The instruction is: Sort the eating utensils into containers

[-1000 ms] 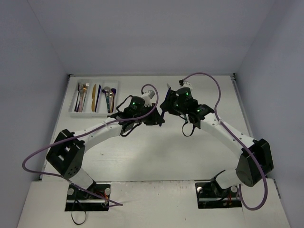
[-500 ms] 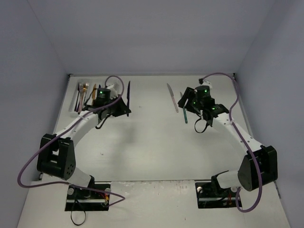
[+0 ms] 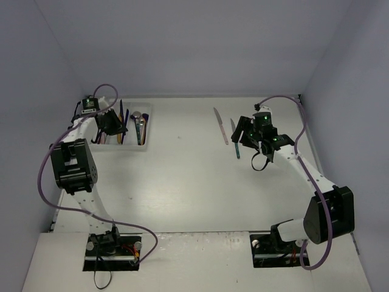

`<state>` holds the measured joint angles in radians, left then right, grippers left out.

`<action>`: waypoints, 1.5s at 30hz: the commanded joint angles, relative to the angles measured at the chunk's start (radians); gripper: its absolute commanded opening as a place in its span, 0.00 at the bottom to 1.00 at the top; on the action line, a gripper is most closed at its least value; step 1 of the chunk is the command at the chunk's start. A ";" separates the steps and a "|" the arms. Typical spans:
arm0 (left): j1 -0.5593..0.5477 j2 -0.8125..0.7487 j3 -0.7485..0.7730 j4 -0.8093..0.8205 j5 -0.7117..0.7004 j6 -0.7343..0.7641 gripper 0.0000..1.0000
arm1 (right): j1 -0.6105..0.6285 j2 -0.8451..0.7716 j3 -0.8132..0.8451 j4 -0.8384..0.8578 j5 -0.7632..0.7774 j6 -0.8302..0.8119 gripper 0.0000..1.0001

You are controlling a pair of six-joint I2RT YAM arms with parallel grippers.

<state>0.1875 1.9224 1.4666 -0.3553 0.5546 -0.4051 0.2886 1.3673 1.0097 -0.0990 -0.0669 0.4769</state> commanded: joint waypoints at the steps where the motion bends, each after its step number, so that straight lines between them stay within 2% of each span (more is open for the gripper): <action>1: 0.020 0.063 0.161 -0.087 0.040 0.062 0.00 | -0.011 0.010 0.006 0.019 -0.025 -0.030 0.61; 6: 0.057 0.128 0.230 -0.128 0.039 0.047 0.01 | -0.016 0.016 -0.003 0.018 -0.026 -0.042 0.61; 10: 0.061 0.151 0.268 -0.199 -0.015 0.075 0.26 | -0.016 0.034 -0.003 0.018 -0.021 -0.049 0.61; 15: 0.061 0.119 0.255 -0.208 -0.080 0.077 0.45 | -0.017 0.050 0.000 0.018 0.027 -0.054 0.61; 20: 0.058 0.052 0.255 -0.232 -0.171 0.081 0.53 | -0.016 0.101 0.018 0.015 0.107 -0.074 0.61; 26: 0.031 -0.128 0.198 -0.241 -0.255 0.090 0.57 | -0.014 0.224 0.089 0.010 0.149 -0.105 0.60; 30: -0.059 -0.317 0.084 -0.225 -0.343 0.083 0.61 | -0.013 0.326 0.150 0.007 0.165 -0.121 0.59; 35: -0.278 -0.530 -0.112 -0.173 -0.476 0.109 0.66 | -0.013 0.440 0.222 0.004 0.199 -0.142 0.55; 39: -0.384 -0.652 -0.277 -0.154 -0.544 0.109 0.70 | -0.014 0.506 0.270 0.004 0.202 -0.161 0.52; 45: -0.503 -0.795 -0.410 -0.152 -0.622 0.112 0.71 | -0.015 0.596 0.326 0.002 0.176 -0.172 0.45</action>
<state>-0.2709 1.2226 1.0923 -0.5491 0.0278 -0.3032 0.2802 1.9381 1.2660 -0.1082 0.0975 0.3250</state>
